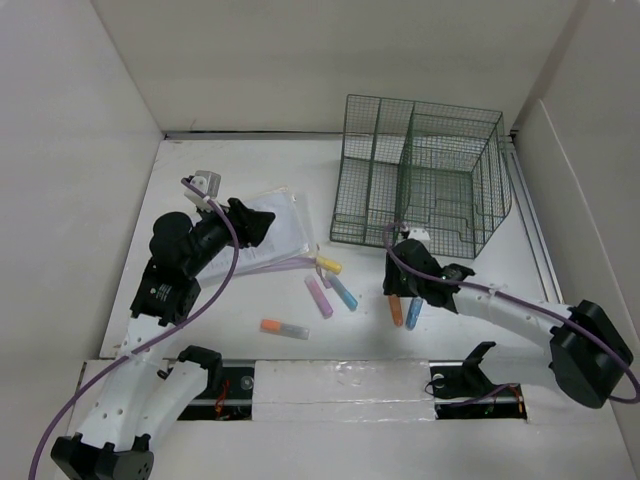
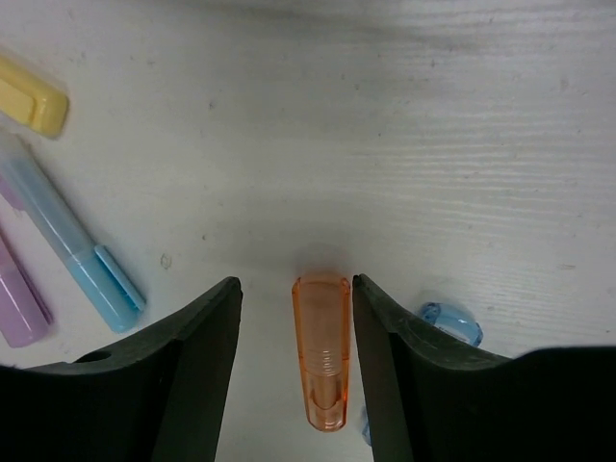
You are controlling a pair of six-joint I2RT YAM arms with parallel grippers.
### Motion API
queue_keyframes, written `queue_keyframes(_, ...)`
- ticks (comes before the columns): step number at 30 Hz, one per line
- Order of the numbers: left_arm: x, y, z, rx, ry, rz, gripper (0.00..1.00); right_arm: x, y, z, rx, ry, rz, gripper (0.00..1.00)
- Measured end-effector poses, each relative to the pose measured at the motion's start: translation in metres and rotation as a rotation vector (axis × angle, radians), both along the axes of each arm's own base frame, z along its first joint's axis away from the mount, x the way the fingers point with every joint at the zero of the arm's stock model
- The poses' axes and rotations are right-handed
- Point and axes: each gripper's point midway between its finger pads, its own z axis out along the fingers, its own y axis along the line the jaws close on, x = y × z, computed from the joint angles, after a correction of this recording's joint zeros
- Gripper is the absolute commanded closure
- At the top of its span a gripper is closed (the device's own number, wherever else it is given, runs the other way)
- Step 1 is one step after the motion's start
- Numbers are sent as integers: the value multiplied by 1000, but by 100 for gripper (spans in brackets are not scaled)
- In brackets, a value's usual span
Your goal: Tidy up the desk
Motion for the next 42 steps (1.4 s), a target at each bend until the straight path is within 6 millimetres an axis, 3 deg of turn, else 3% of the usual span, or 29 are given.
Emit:
queue_keyframes(6,0,0,0,1,-1,-2,48,-14,-2,-28,2,86,-18,43)
queue_keyframes(11,-2,-1,2,0,-8,-8,48,-20,0,-38,-5,120,-29,48)
queue_keyframes(13,-3,0,4,-2,-15,-8,47,-19,4,-39,-3,122,-30,58)
queue_keyframes(15,-5,0,7,-4,-28,-8,47,-19,6,-40,-6,125,-30,60)
queue_keyframes(19,-6,1,11,-7,-44,-9,47,-19,15,-40,-18,120,-30,80)
queue_keyframes(24,-6,1,12,-8,-50,-9,47,-22,19,-37,-53,105,-13,84)
queue_keyframes(26,-7,1,13,-9,-53,-9,47,-16,21,-26,-61,76,-2,84)
queue_keyframes(30,-8,0,15,-11,-59,-12,47,25,47,39,22,-98,35,84)
queue_keyframes(33,-9,1,16,-13,-65,-13,47,75,71,105,130,-289,40,86)
queue_keyframes(36,-11,1,19,-16,-76,-17,47,126,91,149,176,-437,40,86)
queue_keyframes(39,-13,1,21,-18,-84,-17,47,168,110,156,158,-508,50,86)
queue_keyframes(42,-14,1,23,-20,-89,-19,46,192,122,132,101,-504,74,86)
